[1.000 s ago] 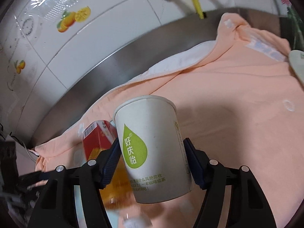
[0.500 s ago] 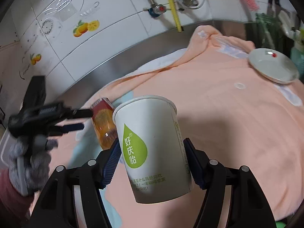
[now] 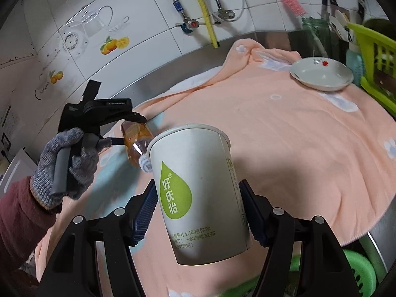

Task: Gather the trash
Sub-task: 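Grasp the white paper cup with the right gripper while the left gripper grasps the red-gold bottle, then lower the paper cup into the green basket and open the right gripper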

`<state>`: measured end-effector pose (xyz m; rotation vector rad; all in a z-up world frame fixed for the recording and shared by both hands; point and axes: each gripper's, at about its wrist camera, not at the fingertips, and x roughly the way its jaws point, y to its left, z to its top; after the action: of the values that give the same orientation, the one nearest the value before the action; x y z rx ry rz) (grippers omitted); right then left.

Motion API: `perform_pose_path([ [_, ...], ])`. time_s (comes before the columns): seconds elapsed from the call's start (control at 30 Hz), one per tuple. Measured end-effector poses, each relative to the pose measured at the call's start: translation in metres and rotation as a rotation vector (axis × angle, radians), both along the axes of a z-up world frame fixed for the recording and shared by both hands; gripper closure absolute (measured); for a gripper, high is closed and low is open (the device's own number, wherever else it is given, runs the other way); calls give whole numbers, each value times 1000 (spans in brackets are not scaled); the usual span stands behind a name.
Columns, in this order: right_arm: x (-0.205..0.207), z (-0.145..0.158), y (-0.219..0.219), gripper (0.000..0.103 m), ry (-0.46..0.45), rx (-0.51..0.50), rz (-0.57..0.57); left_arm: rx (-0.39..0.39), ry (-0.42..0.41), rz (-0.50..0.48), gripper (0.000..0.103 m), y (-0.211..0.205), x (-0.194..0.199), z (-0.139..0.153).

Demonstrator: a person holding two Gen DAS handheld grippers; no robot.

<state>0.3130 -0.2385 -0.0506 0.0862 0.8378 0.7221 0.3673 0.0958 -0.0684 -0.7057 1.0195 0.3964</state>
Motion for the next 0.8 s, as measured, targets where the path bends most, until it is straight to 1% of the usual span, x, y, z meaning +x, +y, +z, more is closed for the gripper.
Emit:
perform_pose_path([
  [0.07,-6,-3,-8,39,3,-2,-14,1,15,10,21,-1,2,-3],
  [0.1,-10,-4,-12,39,7,-2,-19,18,25,11,21,-2,3,-4],
  [0.23,-27,-10,-29,39,-5,-44,-76,42,37,26,21,-5,5,-6],
  [0.3,-35,-12,-38,39,1,-46,-99,26,37,33,21,-5,5,-9],
  [0.37,-43,-13,-49,39,2,-50,-128,29,36,34,22,-6,4,-9],
  [0.47,-61,-13,-62,39,-14,-93,-170,37,35,17,23,-7,4,-9],
  [0.57,-78,-18,-81,39,-1,-109,-205,55,25,-44,28,-11,4,-5],
  [0.73,-96,-32,-112,39,11,-159,-278,41,-9,-140,30,-17,-4,2],
  [0.8,-101,-38,-122,39,30,-162,-300,52,-21,-189,30,-21,-8,5],
])
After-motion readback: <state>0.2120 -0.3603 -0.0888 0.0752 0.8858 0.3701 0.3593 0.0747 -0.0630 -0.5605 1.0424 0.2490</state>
